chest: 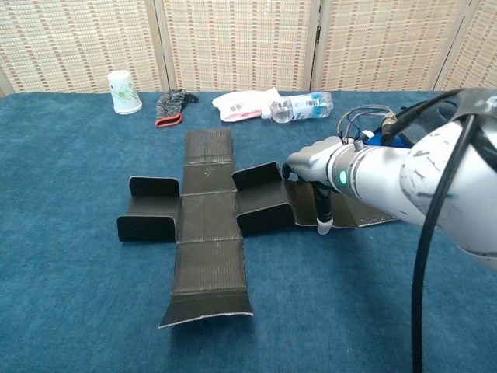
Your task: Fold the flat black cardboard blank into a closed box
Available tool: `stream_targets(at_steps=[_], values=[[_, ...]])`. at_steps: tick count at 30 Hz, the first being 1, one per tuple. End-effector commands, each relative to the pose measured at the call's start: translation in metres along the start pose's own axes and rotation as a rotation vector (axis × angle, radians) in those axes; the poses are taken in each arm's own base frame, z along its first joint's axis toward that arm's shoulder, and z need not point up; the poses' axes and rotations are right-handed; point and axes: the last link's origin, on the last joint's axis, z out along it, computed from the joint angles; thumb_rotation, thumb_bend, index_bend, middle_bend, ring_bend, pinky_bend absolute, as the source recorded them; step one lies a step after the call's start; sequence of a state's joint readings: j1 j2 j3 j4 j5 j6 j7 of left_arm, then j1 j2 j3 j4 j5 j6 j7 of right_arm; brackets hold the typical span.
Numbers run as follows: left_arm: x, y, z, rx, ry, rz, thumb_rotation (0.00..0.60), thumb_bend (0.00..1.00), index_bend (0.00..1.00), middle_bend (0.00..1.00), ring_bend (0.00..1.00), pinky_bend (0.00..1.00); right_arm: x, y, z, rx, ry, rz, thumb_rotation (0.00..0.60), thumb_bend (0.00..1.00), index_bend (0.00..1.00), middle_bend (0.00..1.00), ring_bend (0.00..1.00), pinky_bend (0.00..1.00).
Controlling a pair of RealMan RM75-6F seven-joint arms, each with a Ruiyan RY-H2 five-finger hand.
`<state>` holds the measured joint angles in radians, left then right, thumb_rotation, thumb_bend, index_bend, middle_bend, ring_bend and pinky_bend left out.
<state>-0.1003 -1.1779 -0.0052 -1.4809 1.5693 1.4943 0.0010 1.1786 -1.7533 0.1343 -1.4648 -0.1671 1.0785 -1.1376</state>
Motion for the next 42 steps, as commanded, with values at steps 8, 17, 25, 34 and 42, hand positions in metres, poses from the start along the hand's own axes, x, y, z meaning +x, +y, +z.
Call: stream_targets(at_steps=[8, 17, 25, 34, 42], values=[[0.007, 0.008, 0.020, -0.070, 0.033, 0.006, 0.600, 0.13, 0.11, 0.09, 0.11, 0.18, 0.000, 0.006, -0.004, 0.029, 0.056, 0.044, 0.600, 0.15, 0.19, 0.28, 0.82, 0.94], [0.005, 0.037, 0.079, -0.257, 0.020, 0.010, 0.600, 0.13, 0.26, 0.19, 0.36, 0.34, 0.002, 0.020, -0.005, 0.058, 0.078, 0.068, 0.600, 0.16, 0.19, 0.28, 0.82, 0.94], [-0.027, 0.073, 0.129, -0.432, -0.030, 0.105, 0.600, 0.13, 0.27, 0.25, 0.66, 0.75, -0.003, 0.030, -0.006, 0.051, 0.067, 0.076, 0.600, 0.16, 0.19, 0.28, 0.82, 0.94], [-0.066, 0.102, 0.156, -0.508, -0.037, 0.162, 0.600, 0.11, 0.01, 0.04, 0.67, 0.89, -0.006, 0.035, -0.005, 0.056, 0.059, 0.080, 0.600, 0.16, 0.19, 0.28, 0.82, 0.94], [-0.091, 0.125, 0.172, -0.525, -0.047, 0.156, 0.600, 0.10, 0.00, 0.00, 0.63, 0.89, -0.008, 0.040, -0.007, 0.056, 0.058, 0.075, 0.600, 0.16, 0.19, 0.28, 0.82, 0.94]])
